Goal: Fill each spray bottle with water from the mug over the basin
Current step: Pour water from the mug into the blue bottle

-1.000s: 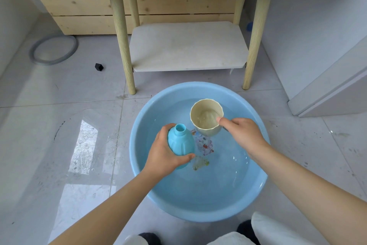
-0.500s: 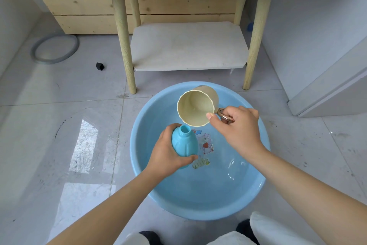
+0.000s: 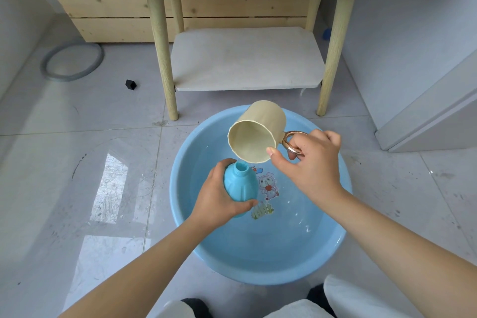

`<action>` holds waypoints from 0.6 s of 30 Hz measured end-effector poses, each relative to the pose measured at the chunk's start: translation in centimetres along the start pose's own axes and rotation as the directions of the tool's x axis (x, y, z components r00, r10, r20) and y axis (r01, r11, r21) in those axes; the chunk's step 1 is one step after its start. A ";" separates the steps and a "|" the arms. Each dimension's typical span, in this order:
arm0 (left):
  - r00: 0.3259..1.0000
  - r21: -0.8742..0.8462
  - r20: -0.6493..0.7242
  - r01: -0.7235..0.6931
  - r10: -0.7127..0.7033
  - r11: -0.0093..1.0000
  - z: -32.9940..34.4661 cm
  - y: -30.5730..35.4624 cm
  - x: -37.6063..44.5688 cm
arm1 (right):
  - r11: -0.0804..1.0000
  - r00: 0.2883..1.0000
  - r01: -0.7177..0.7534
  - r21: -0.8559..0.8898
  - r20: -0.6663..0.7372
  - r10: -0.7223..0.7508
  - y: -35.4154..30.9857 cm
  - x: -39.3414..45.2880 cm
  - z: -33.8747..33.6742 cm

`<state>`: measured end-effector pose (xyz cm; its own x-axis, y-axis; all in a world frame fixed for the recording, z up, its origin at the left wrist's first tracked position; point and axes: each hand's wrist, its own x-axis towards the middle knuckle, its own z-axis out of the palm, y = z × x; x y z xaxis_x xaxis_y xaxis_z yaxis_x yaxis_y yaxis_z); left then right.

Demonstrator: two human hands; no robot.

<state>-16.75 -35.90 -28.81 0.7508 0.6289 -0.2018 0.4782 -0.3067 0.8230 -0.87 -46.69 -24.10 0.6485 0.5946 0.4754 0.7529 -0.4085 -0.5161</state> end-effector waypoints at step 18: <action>1.000 0.020 -0.002 -0.010 0.010 1.000 0.0 0.0 0.0 | 0.997 0.996 0.068 -0.040 -0.053 -0.070 0.1 0.5 -0.1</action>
<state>-16.77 -35.93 -28.82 0.7546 0.6271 -0.1931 0.4801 -0.3271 0.8140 -0.52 -46.51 -23.84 0.5991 0.5843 0.5474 0.7991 -0.3945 -0.4536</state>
